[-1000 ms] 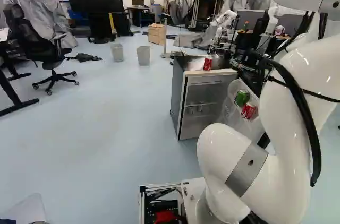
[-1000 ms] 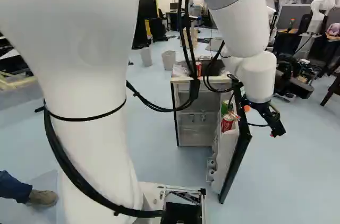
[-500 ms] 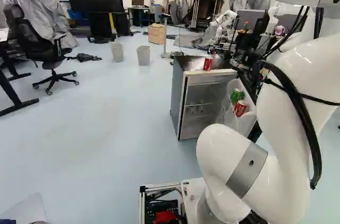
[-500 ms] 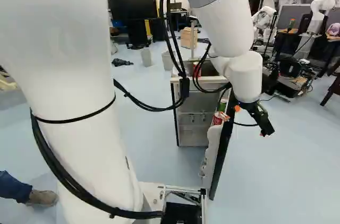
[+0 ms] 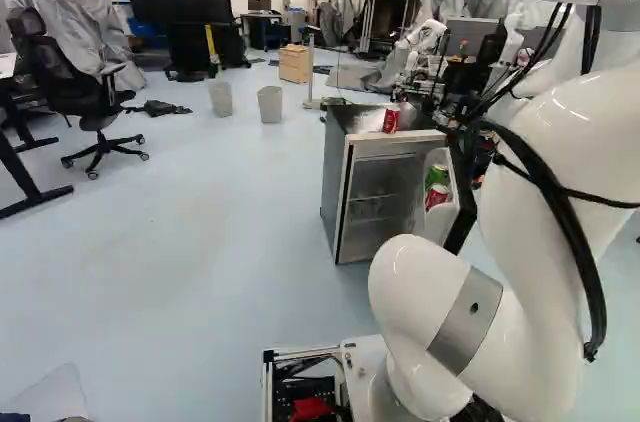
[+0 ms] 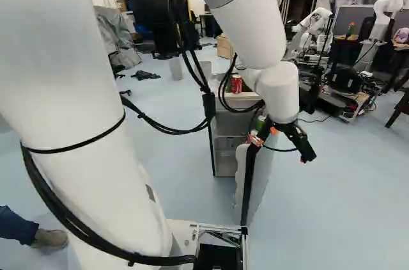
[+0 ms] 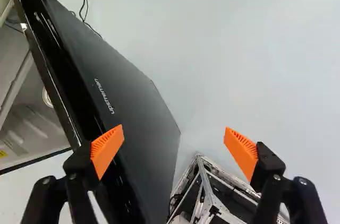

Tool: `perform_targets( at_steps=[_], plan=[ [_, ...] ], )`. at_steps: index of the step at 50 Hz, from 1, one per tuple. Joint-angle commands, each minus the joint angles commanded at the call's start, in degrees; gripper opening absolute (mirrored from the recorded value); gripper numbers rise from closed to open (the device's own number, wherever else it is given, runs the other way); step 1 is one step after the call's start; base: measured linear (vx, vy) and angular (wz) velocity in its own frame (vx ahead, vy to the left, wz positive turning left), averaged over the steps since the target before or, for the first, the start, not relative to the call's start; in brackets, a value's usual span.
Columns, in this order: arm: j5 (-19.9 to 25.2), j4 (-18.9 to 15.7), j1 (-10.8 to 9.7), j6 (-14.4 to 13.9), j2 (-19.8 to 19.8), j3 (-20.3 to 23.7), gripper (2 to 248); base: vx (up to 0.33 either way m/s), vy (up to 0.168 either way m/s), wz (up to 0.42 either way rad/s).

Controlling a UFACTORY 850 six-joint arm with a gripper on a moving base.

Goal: Grab a drink from the fridge

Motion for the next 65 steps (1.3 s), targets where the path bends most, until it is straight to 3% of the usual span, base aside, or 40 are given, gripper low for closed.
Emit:
perform_targets(
  at_steps=[35, 65],
  plan=[
    [0.0, 0.0, 6.5, 0.0, 5.0, 5.3, 247, 0.0, 0.0, 0.0],
    [0.0, 0.0, 13.3, 0.0, 8.1, 8.4, 247, 0.0, 0.0, 0.0]
  ],
)
